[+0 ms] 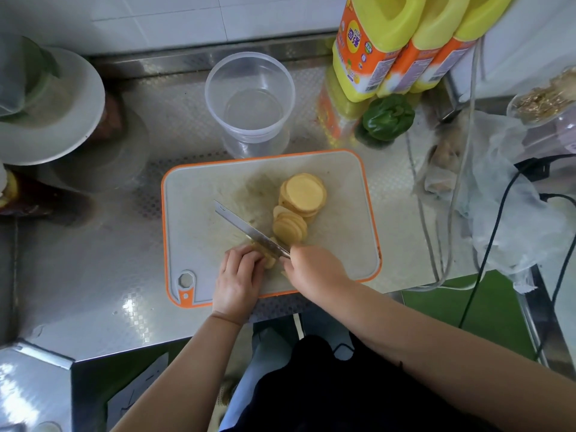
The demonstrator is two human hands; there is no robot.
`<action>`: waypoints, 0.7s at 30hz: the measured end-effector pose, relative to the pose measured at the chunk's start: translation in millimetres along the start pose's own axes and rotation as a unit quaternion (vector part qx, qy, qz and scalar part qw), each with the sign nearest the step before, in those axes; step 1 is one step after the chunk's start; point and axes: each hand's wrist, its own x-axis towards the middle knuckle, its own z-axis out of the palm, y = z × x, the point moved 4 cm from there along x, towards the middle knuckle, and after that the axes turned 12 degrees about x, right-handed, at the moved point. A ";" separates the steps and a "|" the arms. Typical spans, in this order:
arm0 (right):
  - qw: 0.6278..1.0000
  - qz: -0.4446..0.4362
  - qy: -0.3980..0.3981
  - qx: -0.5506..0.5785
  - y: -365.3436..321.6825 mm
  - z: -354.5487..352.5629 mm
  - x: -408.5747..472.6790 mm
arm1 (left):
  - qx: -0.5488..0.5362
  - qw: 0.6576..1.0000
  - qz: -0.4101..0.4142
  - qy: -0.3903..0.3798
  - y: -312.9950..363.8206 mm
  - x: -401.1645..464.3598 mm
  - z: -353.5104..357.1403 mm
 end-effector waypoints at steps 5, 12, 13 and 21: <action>0.999 -0.027 0.022 -0.009 -4.4 0.4 -9.9 | 0.012 1.000 -0.002 0.010 1.2 1.5 0.0; 0.999 -0.011 -0.007 -0.042 -5.8 3.3 -9.9 | 0.002 1.000 -0.012 0.026 -0.2 1.3 1.6; 0.999 -0.003 -0.015 -0.046 -6.2 3.3 -8.5 | -0.001 1.000 -0.015 0.026 -0.7 0.9 2.2; 0.996 0.057 -0.055 -0.047 -10.5 11.4 -0.1 | -0.027 0.999 -0.013 0.025 -2.3 0.8 6.7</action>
